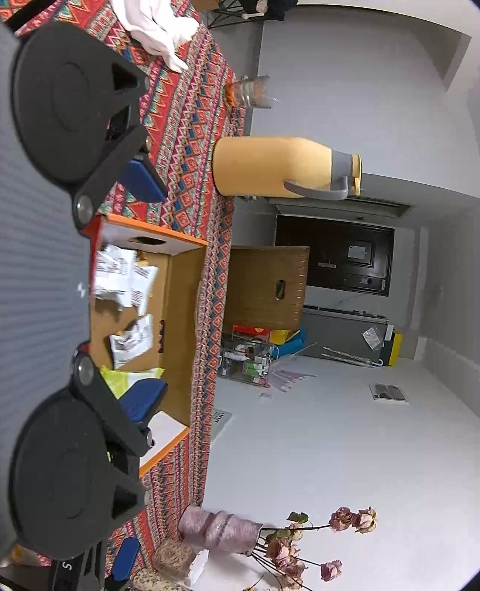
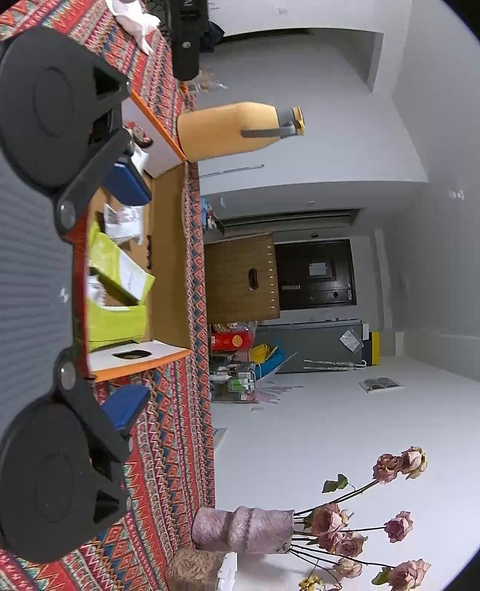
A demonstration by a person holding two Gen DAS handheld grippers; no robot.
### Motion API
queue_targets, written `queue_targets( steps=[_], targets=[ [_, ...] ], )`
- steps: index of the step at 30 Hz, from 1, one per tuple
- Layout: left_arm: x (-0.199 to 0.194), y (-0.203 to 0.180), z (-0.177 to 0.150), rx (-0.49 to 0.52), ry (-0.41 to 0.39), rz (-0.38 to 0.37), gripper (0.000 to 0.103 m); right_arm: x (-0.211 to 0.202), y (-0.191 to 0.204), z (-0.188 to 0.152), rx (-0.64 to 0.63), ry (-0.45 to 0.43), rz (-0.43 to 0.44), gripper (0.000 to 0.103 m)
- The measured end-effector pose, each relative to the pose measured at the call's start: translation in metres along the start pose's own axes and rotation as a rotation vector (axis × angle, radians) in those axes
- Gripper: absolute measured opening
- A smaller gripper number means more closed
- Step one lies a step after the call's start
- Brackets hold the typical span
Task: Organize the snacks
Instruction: 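Move both grippers back over the snack pile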
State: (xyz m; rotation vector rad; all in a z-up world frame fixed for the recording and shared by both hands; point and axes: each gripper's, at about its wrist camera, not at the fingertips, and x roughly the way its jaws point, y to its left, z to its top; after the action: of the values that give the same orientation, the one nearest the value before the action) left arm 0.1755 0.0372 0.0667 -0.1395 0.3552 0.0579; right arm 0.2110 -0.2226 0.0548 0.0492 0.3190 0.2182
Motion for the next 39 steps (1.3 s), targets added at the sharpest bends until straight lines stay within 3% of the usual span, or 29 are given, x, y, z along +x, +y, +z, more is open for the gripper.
queue_targets(
  steps=[23, 39],
  targets=[
    [-0.048, 0.032, -0.078, -0.006, 0.136, 0.033, 0.103, -0.065, 0.006, -0.072, 0.008, 0.117, 0.034, 0.103],
    [-0.063, 0.04, -0.101, -0.008, 0.174, 0.003, 0.103, -0.082, 0.016, -0.095, -0.033, 0.187, 0.058, 0.103]
  ],
)
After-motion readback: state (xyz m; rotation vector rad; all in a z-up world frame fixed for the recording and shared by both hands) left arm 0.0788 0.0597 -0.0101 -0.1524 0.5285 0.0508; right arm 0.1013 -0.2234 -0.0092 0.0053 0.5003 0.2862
